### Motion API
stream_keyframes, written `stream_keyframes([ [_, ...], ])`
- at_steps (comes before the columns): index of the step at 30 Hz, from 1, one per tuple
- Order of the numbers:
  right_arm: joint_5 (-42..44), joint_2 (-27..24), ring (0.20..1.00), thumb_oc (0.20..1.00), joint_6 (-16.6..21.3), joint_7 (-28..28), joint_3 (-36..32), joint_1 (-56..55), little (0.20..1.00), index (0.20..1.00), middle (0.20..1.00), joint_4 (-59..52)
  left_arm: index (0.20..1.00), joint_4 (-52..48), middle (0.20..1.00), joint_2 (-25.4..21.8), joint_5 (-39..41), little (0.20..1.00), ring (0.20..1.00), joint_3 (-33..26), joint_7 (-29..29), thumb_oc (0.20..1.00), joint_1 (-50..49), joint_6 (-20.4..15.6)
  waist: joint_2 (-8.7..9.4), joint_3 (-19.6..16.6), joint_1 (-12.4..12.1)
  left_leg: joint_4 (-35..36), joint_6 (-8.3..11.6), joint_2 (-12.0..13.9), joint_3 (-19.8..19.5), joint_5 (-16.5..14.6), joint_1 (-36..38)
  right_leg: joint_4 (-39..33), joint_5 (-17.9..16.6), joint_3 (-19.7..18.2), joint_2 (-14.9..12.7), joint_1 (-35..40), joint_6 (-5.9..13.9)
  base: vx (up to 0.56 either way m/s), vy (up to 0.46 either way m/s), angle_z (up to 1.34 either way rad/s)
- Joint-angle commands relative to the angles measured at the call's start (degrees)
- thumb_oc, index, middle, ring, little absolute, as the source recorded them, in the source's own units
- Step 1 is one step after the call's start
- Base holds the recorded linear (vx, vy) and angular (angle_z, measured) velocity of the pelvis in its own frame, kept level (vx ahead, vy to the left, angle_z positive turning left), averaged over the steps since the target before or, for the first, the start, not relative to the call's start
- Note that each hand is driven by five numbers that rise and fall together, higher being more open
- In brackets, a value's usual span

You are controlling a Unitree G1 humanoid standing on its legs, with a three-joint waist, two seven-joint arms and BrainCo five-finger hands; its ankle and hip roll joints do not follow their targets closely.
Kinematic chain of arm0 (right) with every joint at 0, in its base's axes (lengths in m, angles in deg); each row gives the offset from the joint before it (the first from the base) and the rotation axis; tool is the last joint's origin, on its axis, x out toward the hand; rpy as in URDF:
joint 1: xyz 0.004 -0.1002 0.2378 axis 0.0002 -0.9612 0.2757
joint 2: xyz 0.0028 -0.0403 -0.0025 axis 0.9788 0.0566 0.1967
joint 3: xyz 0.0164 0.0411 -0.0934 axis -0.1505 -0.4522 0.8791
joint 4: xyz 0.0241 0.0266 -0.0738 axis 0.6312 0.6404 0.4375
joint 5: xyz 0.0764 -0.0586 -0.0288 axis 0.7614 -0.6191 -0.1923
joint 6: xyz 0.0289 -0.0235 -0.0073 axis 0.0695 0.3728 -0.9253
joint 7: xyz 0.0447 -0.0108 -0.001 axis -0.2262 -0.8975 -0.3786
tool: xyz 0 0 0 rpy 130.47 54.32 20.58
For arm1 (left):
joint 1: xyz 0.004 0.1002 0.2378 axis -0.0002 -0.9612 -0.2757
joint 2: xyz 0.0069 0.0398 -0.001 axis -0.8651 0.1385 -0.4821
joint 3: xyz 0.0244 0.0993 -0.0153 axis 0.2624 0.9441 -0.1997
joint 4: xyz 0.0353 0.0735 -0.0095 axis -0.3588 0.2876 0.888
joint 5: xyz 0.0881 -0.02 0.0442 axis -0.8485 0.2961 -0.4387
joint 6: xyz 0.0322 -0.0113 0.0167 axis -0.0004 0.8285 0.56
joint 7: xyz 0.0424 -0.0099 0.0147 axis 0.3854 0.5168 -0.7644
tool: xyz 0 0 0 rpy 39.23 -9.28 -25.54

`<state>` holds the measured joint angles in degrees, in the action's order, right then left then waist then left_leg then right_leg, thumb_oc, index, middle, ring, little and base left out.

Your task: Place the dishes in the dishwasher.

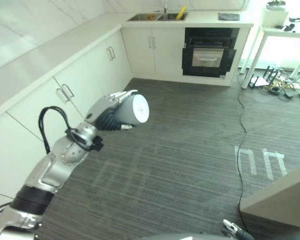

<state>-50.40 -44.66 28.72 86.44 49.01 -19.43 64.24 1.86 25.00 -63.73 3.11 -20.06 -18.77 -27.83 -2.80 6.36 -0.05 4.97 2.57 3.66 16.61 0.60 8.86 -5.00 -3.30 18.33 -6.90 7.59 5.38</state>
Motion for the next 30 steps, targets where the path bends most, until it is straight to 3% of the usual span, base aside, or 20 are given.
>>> stream_keyframes([
  [1, 0.54, -0.46, 1.000, 1.000, 1.37, -0.78, 0.36, 4.99, 1.000, 1.000, 1.000, -0.95, 0.200, 0.41, 0.200, -1.68, 4.02, 0.200, 0.200, -2.36, -3.41, 0.200, 6.88, -0.84, -0.28, 3.35, 1.91, -4.66, -0.92, -0.50, -1.75, -5.66, -0.89, 10.38, 12.25, -2.60, 2.59, -0.75, -0.57, 0.04, -0.205, 0.30],
  [5, 0.53, -1.06, 1.000, 1.000, 2.40, -1.32, 0.73, 6.09, 1.000, 1.000, 1.000, -0.87, 0.200, 0.08, 0.200, -1.12, 4.06, 0.200, 0.200, -2.41, -3.75, 0.200, 6.47, -0.74, 0.06, 3.66, 1.71, -9.77, -0.15, -0.21, -3.00, -6.95, -2.19, 10.84, 12.99, -2.98, 3.30, -0.44, -1.82, 0.04, -0.189, 0.20],
  [7, -0.38, -2.10, 1.000, 1.000, 2.79, -1.61, 0.86, 7.22, 1.000, 1.000, 1.000, -1.90, 0.200, -0.10, 0.200, -1.14, 4.46, 0.200, 0.200, -2.98, -4.52, 0.200, 5.74, -0.58, 1.26, 4.47, 1.09, -20.74, -0.81, -1.13, -3.29, -10.36, -5.54, 11.71, 12.63, -3.28, 2.24, -0.51, -2.57, 0.07, -0.200, 0.12],
  [8, -0.48, -2.34, 1.000, 1.000, 2.86, -1.90, 0.95, 7.48, 1.000, 1.000, 1.000, -2.33, 0.200, 0.03, 0.200, -1.20, 4.75, 0.200, 0.200, -3.23, -4.54, 0.200, 5.65, -0.95, 1.65, 4.93, 0.75, -25.03, -0.75, -1.04, -3.48, -10.43, -7.80, 11.80, 12.49, -3.49, 2.09, -0.33, -2.93, 0.08, -0.182, 0.06],
  [9, 0.26, -2.80, 1.000, 1.000, 3.04, -1.91, 1.04, 7.83, 1.000, 1.000, 1.000, -2.62, 0.200, 0.26, 0.200, -1.26, 5.24, 0.200, 0.200, -3.92, -4.18, 0.200, 5.55, -1.86, 2.05, 5.84, 0.12, -30.70, -0.30, -0.53, -4.06, -9.18, -12.19, 11.78, 12.43, -4.04, 2.40, 0.18, -3.56, 0.11, -0.113, -0.05],
  [10, 0.58, -3.29, 1.000, 1.000, 3.64, -1.44, 0.76, 8.19, 1.000, 1.000, 1.000, -2.07, 0.200, 0.58, 0.200, -1.14, 5.47, 0.200, 0.200, -4.52, -3.70, 0.200, 5.52, -2.72, 1.89, 6.59, -0.22, -30.69, 0.49, 0.61, -3.99, -7.01, -14.75, 11.85, 12.98, -4.48, 3.07, 0.83, -3.81, 0.17, -0.045, -0.12],
  [12, 0.49, -3.54, 1.000, 1.000, 3.80, -1.19, 0.40, 8.68, 1.000, 1.000, 1.000, -1.60, 0.200, 0.64, 0.200, -0.44, 4.93, 0.200, 0.200, -4.87, -3.18, 0.200, 5.31, -3.17, 1.18, 6.98, -0.50, -24.94, 2.34, 2.67, -4.75, -3.15, -15.56, 11.89, 14.78, -5.37, 4.11, 2.29, -3.67, 0.35, 0.137, -0.08],
  [13, 0.36, -3.75, 1.000, 1.000, 3.73, -1.41, 0.09, 8.47, 1.000, 1.000, 1.000, -1.63, 0.200, 0.46, 0.200, 1.03, 3.73, 0.200, 0.200, -4.70, -3.03, 0.200, 5.15, -3.05, 0.62, 7.23, -0.57, -18.33, 3.77, 4.93, -4.49, 1.94, -16.53, 11.46, 15.53, -5.12, 4.41, 3.40, -3.89, 0.45, 0.262, -0.12],
  [14, 0.59, -3.94, 1.000, 1.000, 3.47, -1.63, -0.03, 8.14, 1.000, 1.000, 1.000, -1.78, 0.200, 0.65, 0.200, 1.91, 3.07, 0.200, 0.200, -4.43, -2.99, 0.200, 5.23, -3.12, 0.47, 7.29, -0.60, -15.64, 4.38, 5.72, -4.26, 3.89, -17.08, 11.07, 15.78, -4.92, 4.34, 4.04, -4.00, 0.39, 0.286, -0.13],
  [17, 0.01, -4.09, 1.000, 1.000, 3.24, -1.97, -0.11, 6.92, 1.000, 1.000, 1.000, -1.30, 0.200, 2.16, 0.200, 5.45, -0.03, 0.200, 0.200, -3.73, -3.01, 0.200, 4.87, -4.42, 0.54, 7.04, -0.63, -13.82, 5.05, 6.38, -3.91, 5.22, -19.23, 11.08, 16.55, -4.12, 2.79, 5.34, -3.90, 0.37, 0.344, -0.15],
  [19, -0.65, -3.41, 1.000, 1.000, 3.63, -2.85, 0.07, 6.28, 1.000, 1.000, 1.000, -0.75, 0.200, 2.35, 0.200, 7.40, -2.08, 0.200, 0.200, -4.22, -2.48, 0.200, 3.41, -5.11, -0.14, 6.19, -0.92, -12.77, 3.73, 4.83, -3.83, 3.51, -17.60, 12.58, 17.03, -4.05, 1.77, 5.37, -3.07, 0.40, 0.462, -0.27],
  [21, 1.07, -1.71, 1.000, 1.000, 3.71, -3.89, -0.57, 5.42, 1.000, 1.000, 1.000, -0.97, 0.200, 2.38, 0.200, 8.02, -3.11, 0.200, 0.200, -4.44, -0.87, 0.200, 2.27, -6.75, -0.13, 5.39, -1.79, -13.21, 1.49, 0.50, -7.20, 0.05, -15.43, 16.41, 18.44, -5.20, 0.44, 5.74, -2.14, 0.42, 0.427, -0.54],
  [22, 1.19, -1.54, 1.000, 1.000, 3.79, -3.92, -0.61, 5.28, 1.000, 1.000, 1.000, -1.06, 0.200, 2.48, 0.200, 8.06, -3.26, 0.200, 0.200, -4.36, -0.79, 0.200, 2.26, -7.03, -0.10, 5.33, -1.83, -13.24, 1.28, 0.15, -7.28, -0.21, -15.24, 16.92, 18.61, -5.17, 0.28, 5.69, -2.07, 0.34, 0.381, -0.59],
  [24, 1.53, 0.10, 1.000, 1.000, 5.11, -4.52, -1.07, 4.05, 1.000, 1.000, 1.000, -2.86, 0.200, 3.18, 0.200, 7.88, -4.19, 0.200, 0.200, -3.12, -0.42, 0.200, 2.93, -8.86, 0.31, 4.82, -1.67, -12.61, -1.30, -2.80, -7.51, -1.64, -13.51, 23.99, 15.63, -5.26, -1.22, 4.33, -0.33, 0.26, 0.341, -0.24],
  [27, 3.63, 1.74, 1.000, 1.000, 6.56, -5.22, -1.08, 2.97, 1.000, 1.000, 1.000, -6.39, 0.200, 3.79, 0.200, 5.76, -4.14, 0.200, 0.200, -0.46, -0.70, 0.200, 5.42, -9.51, 0.03, 5.08, -0.67, -11.64, -5.65, -6.35, -7.30, -4.12, -10.31, 42.44, 6.69, -5.16, -3.71, -1.58, 3.32, 0.20, 0.315, 0.43],
  [29, 3.66, 1.95, 1.000, 1.000, 7.42, -4.33, -0.75, 3.23, 1.000, 1.000, 1.000, -7.44, 0.200, 4.30, 0.200, 4.38, -3.90, 0.200, 0.200, 1.23, -1.19, 0.200, 6.69, -8.87, -0.65, 5.49, -0.33, -10.38, -6.87, -6.92, -6.43, -4.86, -7.70, 50.24, 3.89, -4.37, -5.81, -5.51, 3.57, 0.21, 0.279, 0.52],
  [30, 2.96, 1.70, 1.000, 1.000, 8.08, -2.98, -0.19, 3.72, 1.000, 1.000, 1.000, -8.28, 0.200, 4.43, 0.200, 3.50, -3.81, 0.200, 0.200, 2.35, -1.96, 0.200, 7.33, -8.14, -1.12, 6.11, 0.62, -9.18, -7.23, -7.00, -5.71, -5.37, -5.29, 51.56, 4.74, -3.97, -4.77, -9.07, 3.24, 0.22, 0.191, 0.14],
])
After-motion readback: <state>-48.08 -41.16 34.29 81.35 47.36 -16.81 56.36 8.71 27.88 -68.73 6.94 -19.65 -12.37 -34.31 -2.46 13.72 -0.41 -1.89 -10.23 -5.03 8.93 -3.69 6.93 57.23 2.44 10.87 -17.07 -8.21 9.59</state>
